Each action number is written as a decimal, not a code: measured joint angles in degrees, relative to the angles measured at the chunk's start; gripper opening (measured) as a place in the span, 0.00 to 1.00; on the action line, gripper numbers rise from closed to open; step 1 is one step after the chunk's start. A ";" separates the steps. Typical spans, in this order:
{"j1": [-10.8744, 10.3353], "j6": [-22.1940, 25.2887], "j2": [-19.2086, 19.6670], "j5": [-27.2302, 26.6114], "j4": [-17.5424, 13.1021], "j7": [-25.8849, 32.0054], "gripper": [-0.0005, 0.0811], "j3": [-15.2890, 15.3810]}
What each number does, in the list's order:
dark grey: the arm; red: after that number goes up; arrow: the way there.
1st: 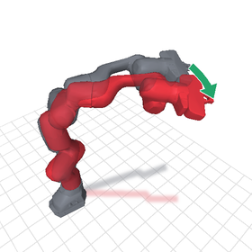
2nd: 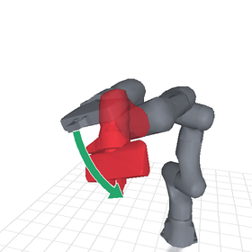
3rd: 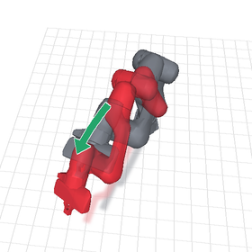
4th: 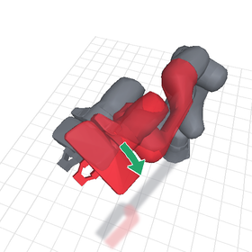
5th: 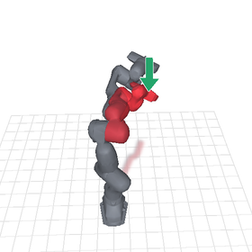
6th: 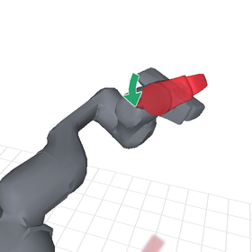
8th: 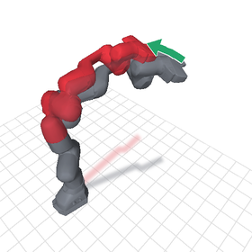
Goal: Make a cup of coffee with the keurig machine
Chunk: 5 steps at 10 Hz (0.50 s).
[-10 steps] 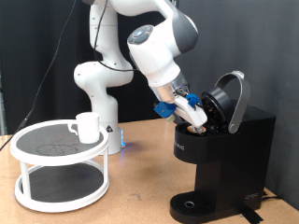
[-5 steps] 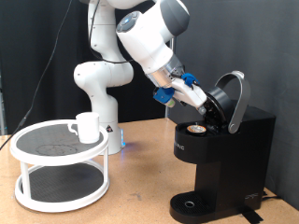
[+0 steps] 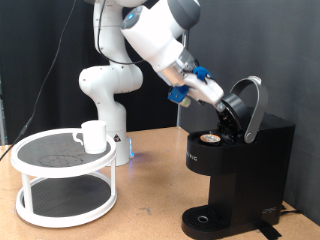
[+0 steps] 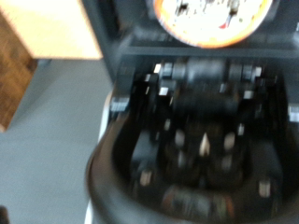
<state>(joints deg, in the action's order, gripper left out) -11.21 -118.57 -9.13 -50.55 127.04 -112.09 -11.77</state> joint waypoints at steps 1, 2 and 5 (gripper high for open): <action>0.03 0.93 -1.15 -0.70 -0.55 -0.19 0.91 -0.33; 0.08 1.90 -2.28 -1.22 -1.12 -0.59 0.91 -0.61; 0.27 5.20 -5.29 -1.55 -2.72 -1.87 0.91 -1.69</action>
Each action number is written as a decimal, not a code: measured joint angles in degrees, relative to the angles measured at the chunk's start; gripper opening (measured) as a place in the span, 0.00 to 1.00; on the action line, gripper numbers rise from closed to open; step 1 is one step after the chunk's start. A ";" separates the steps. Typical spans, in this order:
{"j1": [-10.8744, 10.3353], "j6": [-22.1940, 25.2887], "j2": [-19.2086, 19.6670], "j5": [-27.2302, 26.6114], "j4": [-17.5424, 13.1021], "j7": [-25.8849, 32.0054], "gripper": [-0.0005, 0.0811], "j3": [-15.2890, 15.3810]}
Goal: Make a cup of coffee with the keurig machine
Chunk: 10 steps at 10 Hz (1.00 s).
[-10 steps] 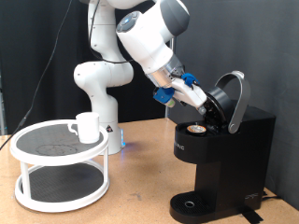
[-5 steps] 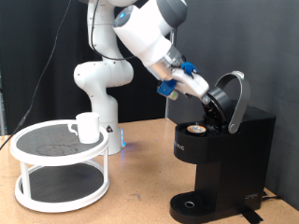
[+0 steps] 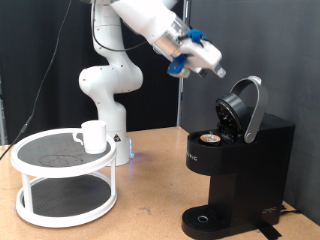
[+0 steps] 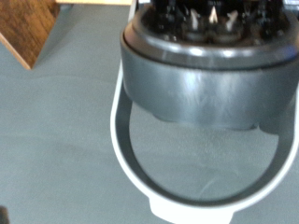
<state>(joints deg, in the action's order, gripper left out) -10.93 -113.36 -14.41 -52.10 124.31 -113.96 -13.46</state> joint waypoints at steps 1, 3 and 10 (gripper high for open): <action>0.03 0.30 -0.86 0.00 -0.13 -0.63 0.91 -0.22; 0.04 0.54 -1.31 0.01 -0.08 -1.00 0.91 -0.38; -1.99 4.21 3.93 -2.04 -8.13 -4.14 0.91 2.83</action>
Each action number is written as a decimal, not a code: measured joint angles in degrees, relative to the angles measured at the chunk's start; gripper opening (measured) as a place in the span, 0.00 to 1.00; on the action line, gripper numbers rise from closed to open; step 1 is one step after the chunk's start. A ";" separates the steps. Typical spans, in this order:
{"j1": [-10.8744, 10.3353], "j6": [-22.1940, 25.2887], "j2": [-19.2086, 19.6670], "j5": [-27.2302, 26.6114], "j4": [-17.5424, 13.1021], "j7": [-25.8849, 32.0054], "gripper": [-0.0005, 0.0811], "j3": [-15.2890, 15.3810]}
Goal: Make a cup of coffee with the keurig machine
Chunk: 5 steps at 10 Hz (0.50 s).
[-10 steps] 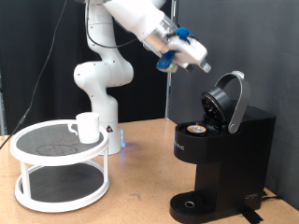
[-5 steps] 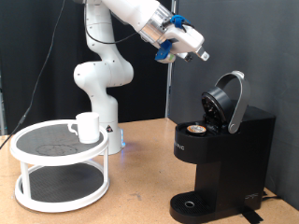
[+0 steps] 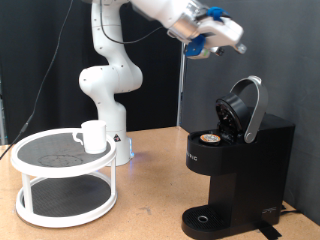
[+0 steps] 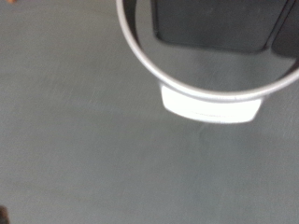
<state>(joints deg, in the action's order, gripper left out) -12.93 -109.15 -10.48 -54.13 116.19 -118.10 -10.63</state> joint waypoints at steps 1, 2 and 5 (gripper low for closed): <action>-0.16 -0.66 1.12 3.09 -1.67 -2.45 0.91 1.49; -0.44 -1.83 2.16 5.31 -3.03 -4.12 0.91 2.85; -0.75 -1.90 4.89 8.05 -6.29 -6.00 0.91 4.56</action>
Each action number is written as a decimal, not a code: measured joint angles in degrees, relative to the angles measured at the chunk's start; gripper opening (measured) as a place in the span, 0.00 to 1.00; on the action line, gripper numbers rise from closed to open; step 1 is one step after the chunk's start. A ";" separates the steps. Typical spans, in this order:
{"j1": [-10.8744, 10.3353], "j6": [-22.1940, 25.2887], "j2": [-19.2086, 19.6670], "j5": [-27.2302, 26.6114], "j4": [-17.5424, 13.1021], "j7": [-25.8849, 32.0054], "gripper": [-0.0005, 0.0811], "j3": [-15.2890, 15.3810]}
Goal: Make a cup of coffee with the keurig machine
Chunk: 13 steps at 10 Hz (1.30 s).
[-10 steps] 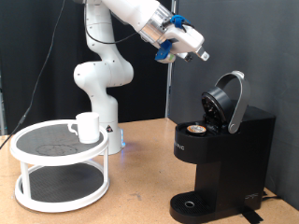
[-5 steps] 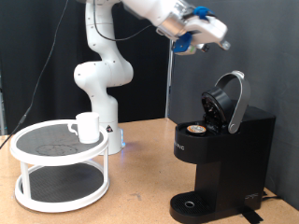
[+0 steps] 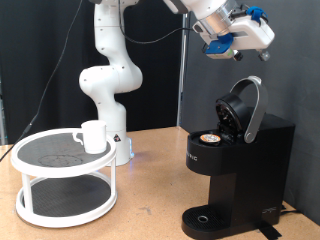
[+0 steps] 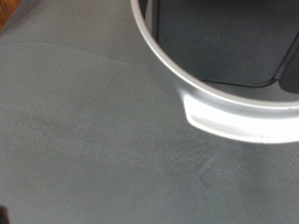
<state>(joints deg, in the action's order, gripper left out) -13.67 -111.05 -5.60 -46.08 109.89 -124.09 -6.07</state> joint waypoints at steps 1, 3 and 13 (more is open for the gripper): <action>-0.01 0.11 0.03 0.31 -0.10 -0.21 0.91 0.05; -0.27 1.84 0.80 4.64 -2.37 -1.86 0.91 1.12; -2.77 10.71 10.47 18.00 -14.35 -12.72 0.91 6.97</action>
<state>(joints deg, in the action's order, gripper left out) -16.45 -100.34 4.87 -28.08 95.54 -136.82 0.90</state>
